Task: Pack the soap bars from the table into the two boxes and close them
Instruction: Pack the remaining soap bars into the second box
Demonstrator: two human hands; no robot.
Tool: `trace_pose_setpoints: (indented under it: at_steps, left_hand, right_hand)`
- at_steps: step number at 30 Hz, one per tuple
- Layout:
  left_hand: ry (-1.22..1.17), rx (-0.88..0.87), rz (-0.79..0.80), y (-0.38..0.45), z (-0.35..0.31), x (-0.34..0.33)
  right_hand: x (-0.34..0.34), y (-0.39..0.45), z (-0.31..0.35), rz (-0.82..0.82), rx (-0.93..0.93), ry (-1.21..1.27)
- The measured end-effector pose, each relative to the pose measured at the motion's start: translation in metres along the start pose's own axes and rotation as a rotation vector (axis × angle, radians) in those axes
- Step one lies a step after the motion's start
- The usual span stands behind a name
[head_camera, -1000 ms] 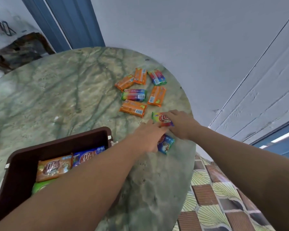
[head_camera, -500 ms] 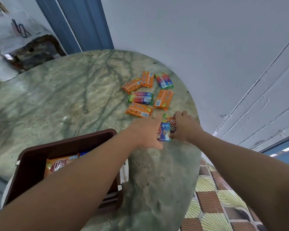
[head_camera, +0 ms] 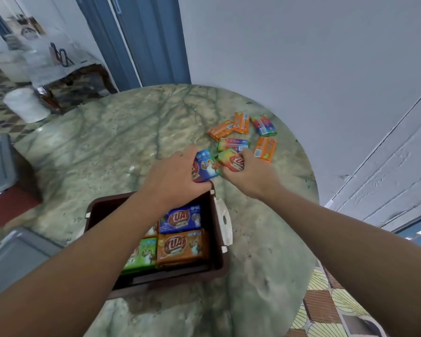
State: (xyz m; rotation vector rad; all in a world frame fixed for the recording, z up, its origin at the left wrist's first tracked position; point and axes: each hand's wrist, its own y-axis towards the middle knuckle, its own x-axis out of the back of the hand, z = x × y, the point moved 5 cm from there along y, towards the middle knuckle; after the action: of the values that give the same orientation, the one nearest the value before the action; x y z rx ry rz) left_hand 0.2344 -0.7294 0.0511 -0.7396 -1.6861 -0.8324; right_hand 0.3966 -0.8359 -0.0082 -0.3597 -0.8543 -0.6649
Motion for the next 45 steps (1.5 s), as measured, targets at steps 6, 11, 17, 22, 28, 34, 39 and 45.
trace_pose_setpoints:
  at_steps: [6, 11, 17, 22, 28, 34, 39, 45]
  left_hand:
    - [0.013, 0.107, 0.006, -0.062, 0.073, 0.019]
    - [0.044, 0.117, 0.068, -0.099, 0.119, 0.010]
    - [-0.014, 0.023, 0.198, -0.116, 0.146, -0.015]
    - [0.082, -0.085, 0.241, -0.118, 0.146, -0.030]
    - [0.119, -0.124, 0.200, -0.118, 0.148, -0.039]
    - [0.097, -0.177, 0.122, -0.118, 0.154, -0.041]
    - [0.055, -0.187, 0.158, -0.117, 0.153, -0.042]
    - [0.096, -0.198, 0.159, -0.117, 0.152, -0.043]
  right_hand:
    - [-0.024, -0.034, 0.070, -0.077, 0.129, 0.118]
    - [-0.060, -0.064, 0.095, 0.030, 0.328, -0.107]
    - [-0.091, -0.069, 0.102, 0.218, 0.437, -0.421]
    - [-0.102, -0.063, 0.096, 0.265, 0.489, -0.633]
    - [-0.107, -0.064, 0.095, 0.220, 0.516, -0.622]
    - [-0.107, -0.062, 0.094, 0.218, 0.546, -0.624]
    - [-0.107, -0.063, 0.094, 0.241, 0.563, -0.616]
    - [-0.105, -0.061, 0.095, 0.276, 0.531, -0.629]
